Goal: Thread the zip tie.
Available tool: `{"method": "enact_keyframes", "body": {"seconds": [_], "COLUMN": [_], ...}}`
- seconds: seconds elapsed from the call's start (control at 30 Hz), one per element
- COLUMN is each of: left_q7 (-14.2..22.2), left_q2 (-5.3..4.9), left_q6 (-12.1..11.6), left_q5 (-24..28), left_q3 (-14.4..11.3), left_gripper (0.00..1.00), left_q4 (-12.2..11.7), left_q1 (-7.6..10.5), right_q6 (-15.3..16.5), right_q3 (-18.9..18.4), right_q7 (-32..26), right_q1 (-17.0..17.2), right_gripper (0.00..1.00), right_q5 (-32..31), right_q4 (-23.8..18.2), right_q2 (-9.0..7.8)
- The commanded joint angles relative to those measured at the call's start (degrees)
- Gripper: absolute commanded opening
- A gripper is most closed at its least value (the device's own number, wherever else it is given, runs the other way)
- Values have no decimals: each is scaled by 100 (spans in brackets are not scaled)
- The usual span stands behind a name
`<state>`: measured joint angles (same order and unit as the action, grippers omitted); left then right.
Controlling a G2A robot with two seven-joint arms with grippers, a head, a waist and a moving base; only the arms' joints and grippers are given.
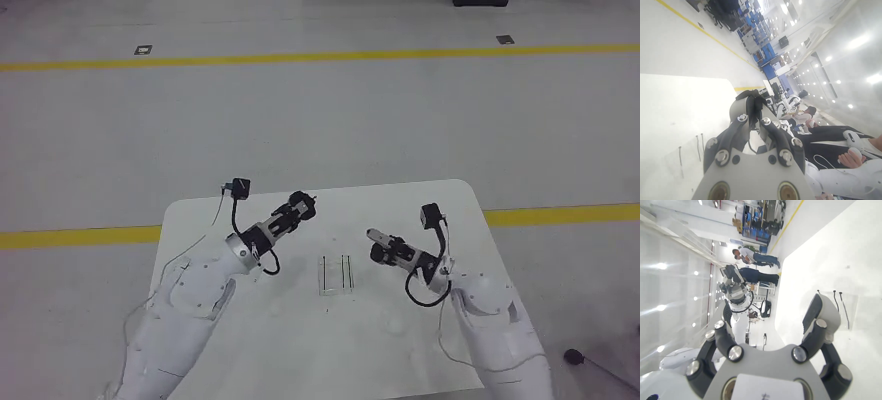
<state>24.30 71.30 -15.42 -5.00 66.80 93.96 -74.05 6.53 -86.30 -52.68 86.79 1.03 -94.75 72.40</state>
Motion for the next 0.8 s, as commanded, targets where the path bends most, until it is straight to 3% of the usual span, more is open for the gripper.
{"method": "enact_keyframes", "body": {"seconds": [0.0,0.27,0.33,0.47,0.77], "left_q7": [149,149,149,149,149], "left_q2": [-22,-22,-22,-22,-22], "left_q6": [23,23,23,23,23], "left_q5": [20,20,20,20,20], "left_q3": [41,41,41,41,41], "left_gripper": [0,0,0,0,0], "left_q4": [55,55,55,55,55], "left_q1": [-92,-92,-92,-92,-92], "right_q6": [-110,-110,-213,-788,-1432], "right_q3": [111,111,297,903,1906], "right_q7": [-167,-167,-175,-194,-38], "right_q1": [-72,-72,-135,-508,-1198], "right_gripper": [100,100,100,100,100], "right_q5": [-113,-113,-652,-1547,-2385], "right_q4": [39,39,-58,-59,469], "right_q2": [-9,-9,-28,-24,55]}}
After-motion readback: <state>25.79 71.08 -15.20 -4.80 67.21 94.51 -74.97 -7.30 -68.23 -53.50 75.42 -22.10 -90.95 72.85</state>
